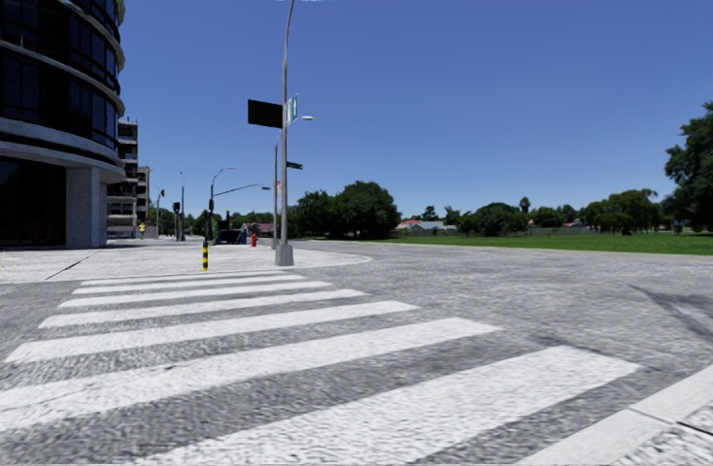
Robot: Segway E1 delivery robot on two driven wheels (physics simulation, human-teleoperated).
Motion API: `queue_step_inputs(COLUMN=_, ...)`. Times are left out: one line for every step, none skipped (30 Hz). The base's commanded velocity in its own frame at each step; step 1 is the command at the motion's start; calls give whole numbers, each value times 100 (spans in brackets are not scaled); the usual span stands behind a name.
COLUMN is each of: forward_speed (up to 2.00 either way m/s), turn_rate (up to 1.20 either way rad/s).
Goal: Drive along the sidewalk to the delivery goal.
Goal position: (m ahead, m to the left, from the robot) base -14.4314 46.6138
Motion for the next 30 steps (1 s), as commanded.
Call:
queue_step_inputs(forward_speed=200, turn_rate=68)
queue_step_inputs(forward_speed=200, turn_rate=68)
queue_step_inputs(forward_speed=200, turn_rate=68)
queue_step_inputs(forward_speed=200, turn_rate=69)
queue_step_inputs(forward_speed=200, turn_rate=69)
queue_step_inputs(forward_speed=200, turn_rate=69)
queue_step_inputs(forward_speed=200, turn_rate=69)
queue_step_inputs(forward_speed=200, turn_rate=69)
queue_step_inputs(forward_speed=200, turn_rate=69)
queue_step_inputs(forward_speed=200, turn_rate=69)
queue_step_inputs(forward_speed=200, turn_rate=69)
queue_step_inputs(forward_speed=200, turn_rate=69)
queue_step_inputs(forward_speed=200, turn_rate=68)
queue_step_inputs(forward_speed=200, turn_rate=63)
queue_step_inputs(forward_speed=200, turn_rate=63)
queue_step_inputs(forward_speed=200, turn_rate=61)
queue_step_inputs(forward_speed=200, turn_rate=60)
queue_step_inputs(forward_speed=200, turn_rate=60)
queue_step_inputs(forward_speed=200, turn_rate=60)
queue_step_inputs(forward_speed=200, turn_rate=60)
queue_step_inputs(forward_speed=200, turn_rate=60)
queue_step_inputs(forward_speed=200, turn_rate=60)
queue_step_inputs(forward_speed=200, turn_rate=57)
queue_step_inputs(forward_speed=200, turn_rate=57)
queue_step_inputs(forward_speed=200, turn_rate=0)
queue_step_inputs(forward_speed=200, turn_rate=0)
queue_step_inputs(forward_speed=200, turn_rate=0)
queue_step_inputs(forward_speed=200, turn_rate=0)
queue_step_inputs(forward_speed=200, turn_rate=0)
queue_step_inputs(forward_speed=200, turn_rate=0)
